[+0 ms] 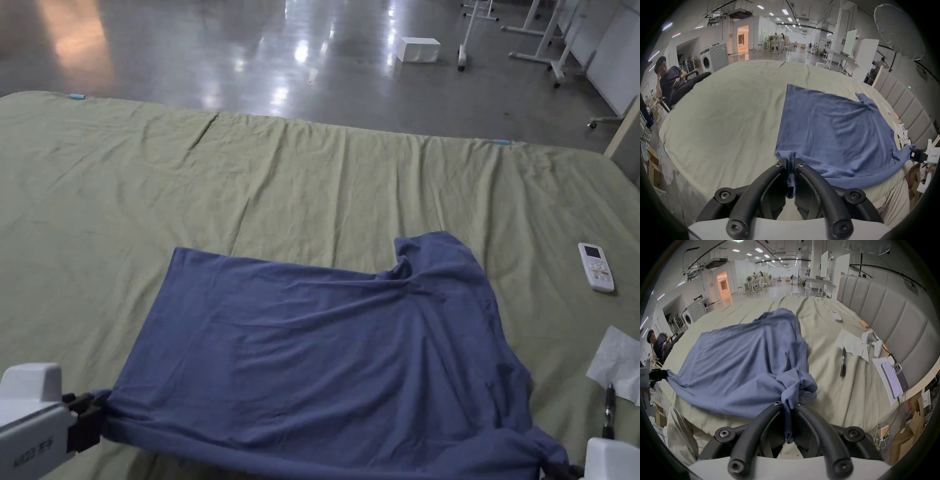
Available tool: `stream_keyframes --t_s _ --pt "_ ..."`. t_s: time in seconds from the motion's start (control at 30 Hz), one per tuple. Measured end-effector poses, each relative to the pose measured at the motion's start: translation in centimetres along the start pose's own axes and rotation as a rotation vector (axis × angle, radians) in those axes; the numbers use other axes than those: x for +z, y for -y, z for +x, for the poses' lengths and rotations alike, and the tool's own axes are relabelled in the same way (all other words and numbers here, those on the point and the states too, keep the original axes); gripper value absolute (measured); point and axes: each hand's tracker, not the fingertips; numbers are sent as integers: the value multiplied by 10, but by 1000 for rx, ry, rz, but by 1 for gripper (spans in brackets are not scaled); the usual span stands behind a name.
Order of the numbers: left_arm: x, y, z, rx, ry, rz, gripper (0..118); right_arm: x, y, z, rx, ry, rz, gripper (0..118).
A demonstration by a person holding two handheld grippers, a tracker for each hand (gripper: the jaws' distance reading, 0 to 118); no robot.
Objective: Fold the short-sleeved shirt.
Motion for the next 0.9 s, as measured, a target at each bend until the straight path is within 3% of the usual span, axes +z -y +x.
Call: stream_keyframes --t_s 0.23,0.53,0.8,0.9 --pt "-41 -50 5 7 -20 26 8 -39 -60 -5 -12 6 50 7" --pt "-117 -89 11 41 -68 -58 8 -130 -111 -14 -29 20 -32 7" --pt "-172 -100 7 23 -72 -132 9 -180 -122 -19 39 28 -105 8" --pt "-181 -101 8 22 -67 -143 9 -187 -122 -21 56 31 -109 17"
